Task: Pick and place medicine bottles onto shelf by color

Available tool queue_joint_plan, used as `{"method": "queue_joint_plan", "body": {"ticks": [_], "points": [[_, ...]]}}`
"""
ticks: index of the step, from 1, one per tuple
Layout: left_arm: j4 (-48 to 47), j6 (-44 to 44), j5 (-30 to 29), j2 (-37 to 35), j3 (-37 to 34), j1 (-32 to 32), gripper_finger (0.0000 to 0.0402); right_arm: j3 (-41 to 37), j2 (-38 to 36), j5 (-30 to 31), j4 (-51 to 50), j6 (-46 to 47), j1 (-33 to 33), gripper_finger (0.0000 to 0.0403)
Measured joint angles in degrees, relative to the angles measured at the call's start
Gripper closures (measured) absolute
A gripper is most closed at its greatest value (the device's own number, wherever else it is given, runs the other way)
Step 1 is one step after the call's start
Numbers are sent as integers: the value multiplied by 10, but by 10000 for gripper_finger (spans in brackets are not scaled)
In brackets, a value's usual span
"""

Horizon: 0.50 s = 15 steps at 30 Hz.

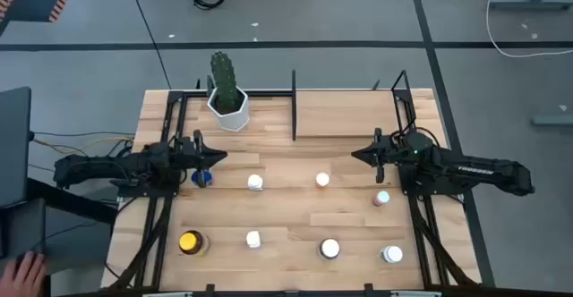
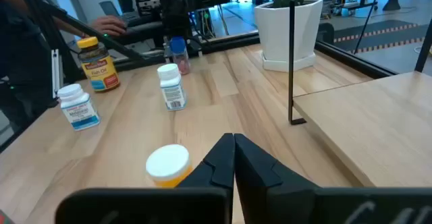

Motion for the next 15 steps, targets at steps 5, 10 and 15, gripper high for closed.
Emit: {"method": "queue_joint_plan", "body": {"ticks": [5, 10, 15], "points": [[0, 0, 0, 0, 0, 0, 374, 0, 0, 0, 0, 0, 0, 387], [0, 0, 0, 0, 0, 0, 368, 0, 0, 0, 0, 0, 0, 387], [0, 0, 0, 0, 0, 0, 367, 0, 0, 0, 0, 0, 0, 387]]}}
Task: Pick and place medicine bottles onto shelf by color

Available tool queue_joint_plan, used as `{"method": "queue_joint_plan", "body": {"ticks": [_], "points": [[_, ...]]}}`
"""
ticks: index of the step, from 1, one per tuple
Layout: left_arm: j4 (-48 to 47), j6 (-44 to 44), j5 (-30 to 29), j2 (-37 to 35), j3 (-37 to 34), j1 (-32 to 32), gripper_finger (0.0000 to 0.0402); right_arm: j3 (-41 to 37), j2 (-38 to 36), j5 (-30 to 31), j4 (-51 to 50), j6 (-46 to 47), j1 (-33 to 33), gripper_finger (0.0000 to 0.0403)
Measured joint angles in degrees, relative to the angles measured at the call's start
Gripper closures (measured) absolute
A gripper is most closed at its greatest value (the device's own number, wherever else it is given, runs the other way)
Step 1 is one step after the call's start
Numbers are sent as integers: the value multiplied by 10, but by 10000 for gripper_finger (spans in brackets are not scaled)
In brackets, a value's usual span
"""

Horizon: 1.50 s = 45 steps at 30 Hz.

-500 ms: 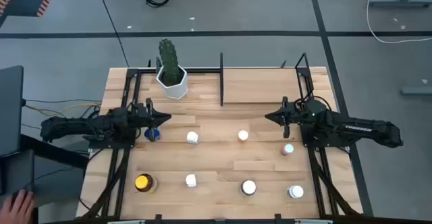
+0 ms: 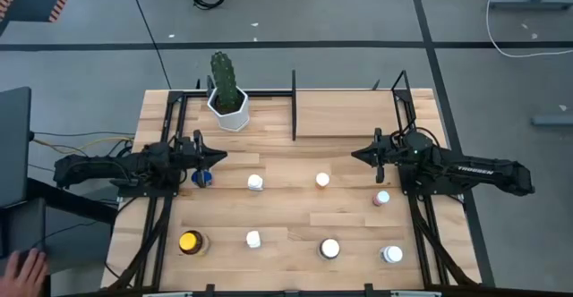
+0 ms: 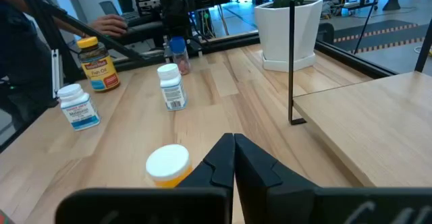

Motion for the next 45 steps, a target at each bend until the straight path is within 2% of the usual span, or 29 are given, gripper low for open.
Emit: {"method": "queue_joint_plan", "body": {"ticks": [45], "points": [[0, 0, 0, 0, 0, 0, 374, 0, 0, 0, 0, 0, 0, 387]]}}
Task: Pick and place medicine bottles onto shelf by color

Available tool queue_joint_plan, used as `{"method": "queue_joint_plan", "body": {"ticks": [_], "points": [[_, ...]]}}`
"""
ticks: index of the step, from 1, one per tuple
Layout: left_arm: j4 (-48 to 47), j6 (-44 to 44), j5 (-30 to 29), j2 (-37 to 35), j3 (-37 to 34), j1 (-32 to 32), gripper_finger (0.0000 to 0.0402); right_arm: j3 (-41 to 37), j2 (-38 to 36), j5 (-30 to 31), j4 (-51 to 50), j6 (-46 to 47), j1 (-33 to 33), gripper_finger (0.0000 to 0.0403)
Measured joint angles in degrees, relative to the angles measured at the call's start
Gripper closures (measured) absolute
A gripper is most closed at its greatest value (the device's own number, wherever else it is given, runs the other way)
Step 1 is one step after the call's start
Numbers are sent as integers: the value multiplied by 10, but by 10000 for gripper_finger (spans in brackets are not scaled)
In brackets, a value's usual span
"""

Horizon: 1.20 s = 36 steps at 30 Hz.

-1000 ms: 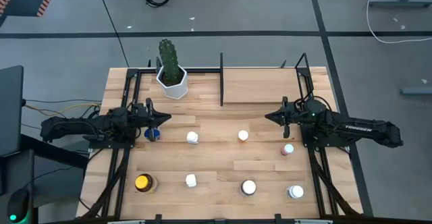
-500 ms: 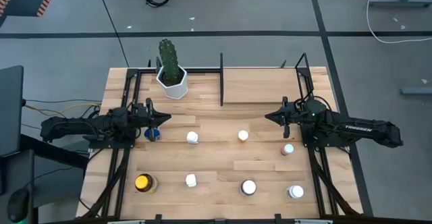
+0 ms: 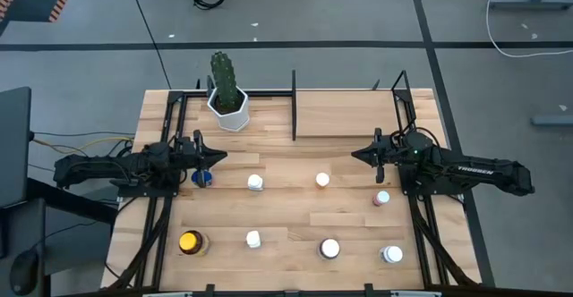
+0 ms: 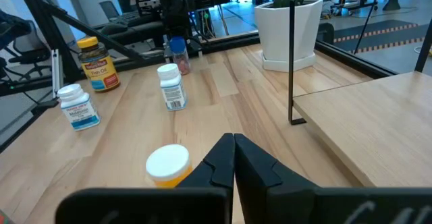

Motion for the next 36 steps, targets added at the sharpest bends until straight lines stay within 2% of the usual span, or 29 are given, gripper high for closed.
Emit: {"method": "queue_joint_plan", "body": {"ticks": [15, 21, 24, 28, 36], "points": [[12, -1, 0, 0, 0, 0, 366, 0, 0, 0, 0, 0, 0, 387], [103, -206, -2, 3, 24, 0, 371, 0, 0, 0, 0, 0, 0, 387], [115, -201, -3, 16, 70, 8, 375, 0, 0, 0, 0, 0, 0, 387], [80, -146, 39, 71, 170, 14, 375, 0, 0, 0, 0, 0, 0, 387], [-146, -164, 43, 272, 413, 13, 366, 0, 1, 13, 1, -60, 0, 387]]}}
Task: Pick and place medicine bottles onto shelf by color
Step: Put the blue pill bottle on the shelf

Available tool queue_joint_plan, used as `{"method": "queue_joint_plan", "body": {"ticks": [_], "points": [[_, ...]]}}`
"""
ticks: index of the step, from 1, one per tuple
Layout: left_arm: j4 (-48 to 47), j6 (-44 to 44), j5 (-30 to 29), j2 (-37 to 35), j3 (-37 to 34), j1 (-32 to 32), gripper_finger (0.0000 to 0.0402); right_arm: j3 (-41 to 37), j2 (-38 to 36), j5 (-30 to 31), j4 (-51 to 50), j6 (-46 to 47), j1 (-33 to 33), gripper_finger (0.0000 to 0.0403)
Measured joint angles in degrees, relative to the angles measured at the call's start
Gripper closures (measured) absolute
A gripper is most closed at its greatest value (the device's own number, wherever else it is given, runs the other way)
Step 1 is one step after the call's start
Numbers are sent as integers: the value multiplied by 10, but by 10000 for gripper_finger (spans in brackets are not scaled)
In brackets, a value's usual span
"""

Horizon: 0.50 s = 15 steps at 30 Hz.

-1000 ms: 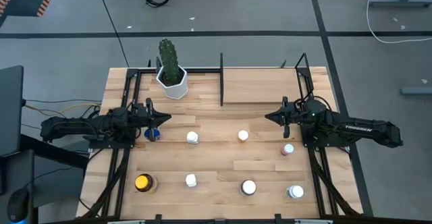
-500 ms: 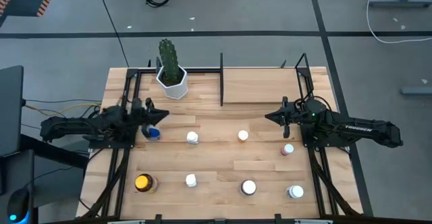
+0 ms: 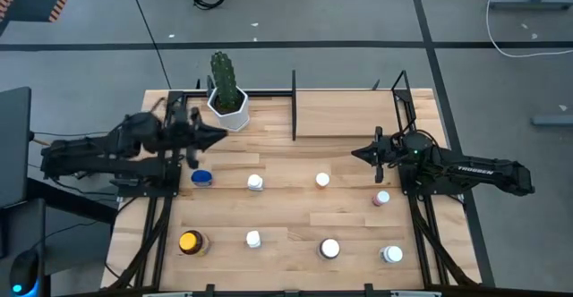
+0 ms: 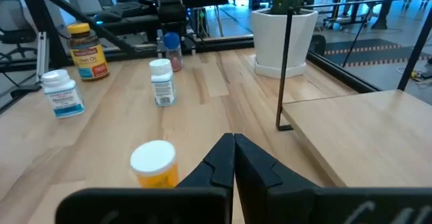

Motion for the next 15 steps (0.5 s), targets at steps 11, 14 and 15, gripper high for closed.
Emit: {"method": "queue_joint_plan", "body": {"ticks": [11, 14, 15], "points": [[1, -148, 0, 180, 224, 0, 376, 0, 0, -1, 95, 126, 0, 387], [2, -150, 0, 213, 279, 0, 374, 0, 0, 3, 133, 189, 0, 387], [4, -149, 0, 223, 295, 0, 372, 0, 0, 8, 139, 204, 0, 387]]}}
